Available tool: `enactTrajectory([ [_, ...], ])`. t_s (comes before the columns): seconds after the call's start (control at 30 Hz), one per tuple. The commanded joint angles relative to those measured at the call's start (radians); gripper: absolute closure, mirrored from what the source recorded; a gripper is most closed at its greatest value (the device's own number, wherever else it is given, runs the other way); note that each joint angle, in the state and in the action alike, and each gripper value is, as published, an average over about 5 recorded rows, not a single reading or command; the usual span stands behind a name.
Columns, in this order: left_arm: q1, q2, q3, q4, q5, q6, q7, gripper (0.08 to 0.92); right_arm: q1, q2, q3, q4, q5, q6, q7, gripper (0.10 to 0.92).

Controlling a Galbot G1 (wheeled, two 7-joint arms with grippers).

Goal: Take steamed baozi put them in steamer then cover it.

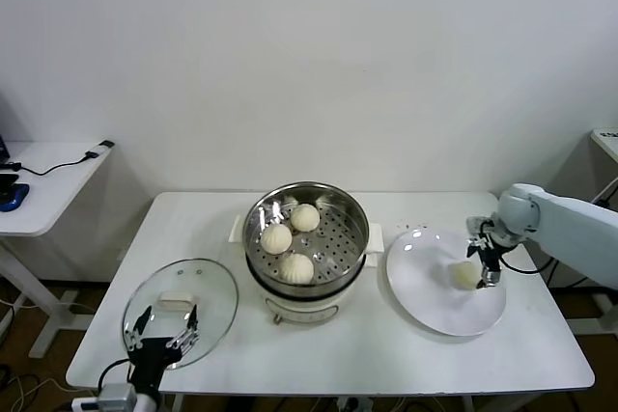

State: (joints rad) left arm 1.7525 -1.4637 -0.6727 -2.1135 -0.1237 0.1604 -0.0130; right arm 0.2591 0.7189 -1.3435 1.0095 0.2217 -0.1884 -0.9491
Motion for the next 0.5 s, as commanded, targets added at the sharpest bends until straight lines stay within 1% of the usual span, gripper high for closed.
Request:
enactTrajectory([
  [0.03,0.002,0.002,0.001,-0.005,0.000,0.001,0.000,0.177,-0.039,0.011,0.042,-0.016,0.002,-0.011,0.001,0.219],
  [0.2,0.005,0.001,0.004,-0.011,0.001,0.003,-0.001,0.177,0.021,0.001,0.000,0.020,0.023,-0.011,-0.023,0.296],
  [0.3,0.005,0.001,0.006,-0.016,0.002,0.004,0.000,0.177,0.122,-0.001,-0.072,0.055,0.071,-0.012,-0.040,0.337],
  [0.4,0.004,0.001,0.008,-0.020,0.002,0.005,0.000,0.177,0.287,0.011,-0.190,0.105,0.177,-0.015,-0.054,0.364],
  [0.5,0.003,0.001,0.012,-0.025,0.002,0.006,0.000,0.177,0.501,0.045,-0.362,0.169,0.304,-0.017,-0.071,0.371],
])
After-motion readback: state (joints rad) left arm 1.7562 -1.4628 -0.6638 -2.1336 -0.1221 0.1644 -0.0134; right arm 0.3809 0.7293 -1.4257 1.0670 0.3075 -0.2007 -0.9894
